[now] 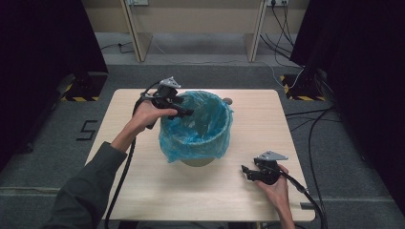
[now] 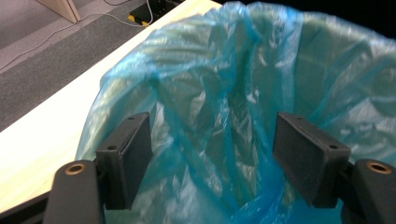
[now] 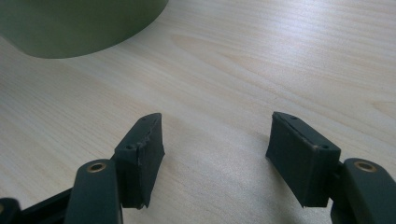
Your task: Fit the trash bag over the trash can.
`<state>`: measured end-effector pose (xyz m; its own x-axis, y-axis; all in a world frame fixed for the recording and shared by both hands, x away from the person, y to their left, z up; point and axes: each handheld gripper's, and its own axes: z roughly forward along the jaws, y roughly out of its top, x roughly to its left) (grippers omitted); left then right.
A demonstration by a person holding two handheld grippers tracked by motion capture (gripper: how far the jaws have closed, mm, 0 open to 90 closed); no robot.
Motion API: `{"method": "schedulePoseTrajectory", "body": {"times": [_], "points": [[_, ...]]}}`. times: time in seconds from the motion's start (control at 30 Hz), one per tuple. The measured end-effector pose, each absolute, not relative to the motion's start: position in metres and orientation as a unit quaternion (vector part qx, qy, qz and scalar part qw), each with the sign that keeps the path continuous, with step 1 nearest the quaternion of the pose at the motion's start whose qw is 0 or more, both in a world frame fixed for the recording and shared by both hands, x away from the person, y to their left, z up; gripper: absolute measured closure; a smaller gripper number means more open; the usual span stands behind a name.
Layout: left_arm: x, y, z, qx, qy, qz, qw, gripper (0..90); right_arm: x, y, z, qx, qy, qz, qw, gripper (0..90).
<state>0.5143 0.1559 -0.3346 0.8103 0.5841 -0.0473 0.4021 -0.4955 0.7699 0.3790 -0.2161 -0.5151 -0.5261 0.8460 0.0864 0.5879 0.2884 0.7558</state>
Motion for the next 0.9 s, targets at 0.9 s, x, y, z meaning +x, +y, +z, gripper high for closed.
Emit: {"method": "schedulePoseTrajectory", "body": {"times": [0.9], "points": [[0.480,0.162,-0.338,0.863,0.242,0.125,0.424,27.2,0.379,-0.217,-0.515,0.458,0.784,0.385,0.166,35.6]]}}
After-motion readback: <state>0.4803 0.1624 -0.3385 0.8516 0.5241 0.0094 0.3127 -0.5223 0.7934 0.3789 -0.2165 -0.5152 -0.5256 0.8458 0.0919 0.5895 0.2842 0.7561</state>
